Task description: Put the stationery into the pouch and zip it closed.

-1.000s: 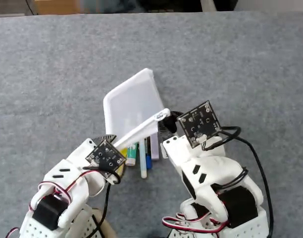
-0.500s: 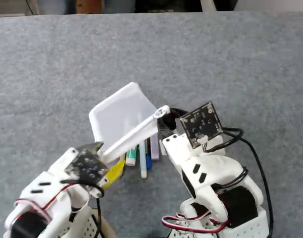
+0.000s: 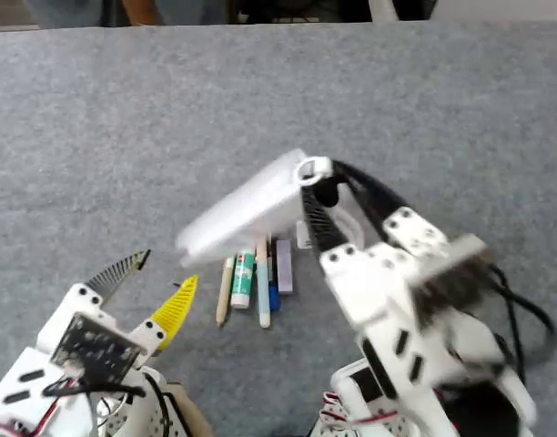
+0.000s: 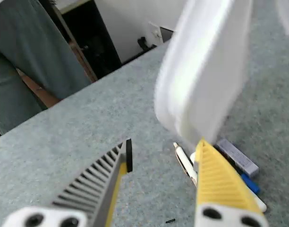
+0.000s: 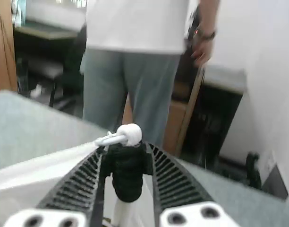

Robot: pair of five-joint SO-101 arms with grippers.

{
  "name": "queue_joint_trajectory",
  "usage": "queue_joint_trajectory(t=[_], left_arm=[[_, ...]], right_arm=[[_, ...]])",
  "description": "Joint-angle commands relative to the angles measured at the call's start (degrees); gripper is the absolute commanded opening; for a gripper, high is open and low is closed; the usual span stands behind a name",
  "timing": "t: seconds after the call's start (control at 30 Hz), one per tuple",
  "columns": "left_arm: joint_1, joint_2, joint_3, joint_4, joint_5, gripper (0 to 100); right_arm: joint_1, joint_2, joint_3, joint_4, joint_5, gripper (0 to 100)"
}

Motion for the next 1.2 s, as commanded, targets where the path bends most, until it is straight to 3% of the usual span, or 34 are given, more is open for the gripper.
queue_joint_trajectory(t=[0.0,0.27,0.4,0.87,1.03,1.17], left_arm=[[-2.15,0.09,-4.26,0.0,0.26,23],[-7.52,0.09,-4.7,0.0,0.44,23],[-10.15,0.09,-4.79,0.0,0.26,23],[-12.35,0.09,-4.62,0.35,0.7,23],[-12.18,0.09,-2.77,3.08,0.7,24],[-5.23,0.09,-2.95,7.82,0.88,24]], right_arm=[[-0.35,0.66,-7.34,-0.35,0.26,1.2],[-0.09,0.66,-5.49,17.49,0.35,1.2],[-0.18,0.57,-1.36,20.31,0.35,1.2],[-10.73,0.66,5.05,17.93,0.35,1.2],[-12.04,1.98,7.96,10.46,0.35,1.2],[-12.31,6.99,10.33,1.67,0.44,1.2]])
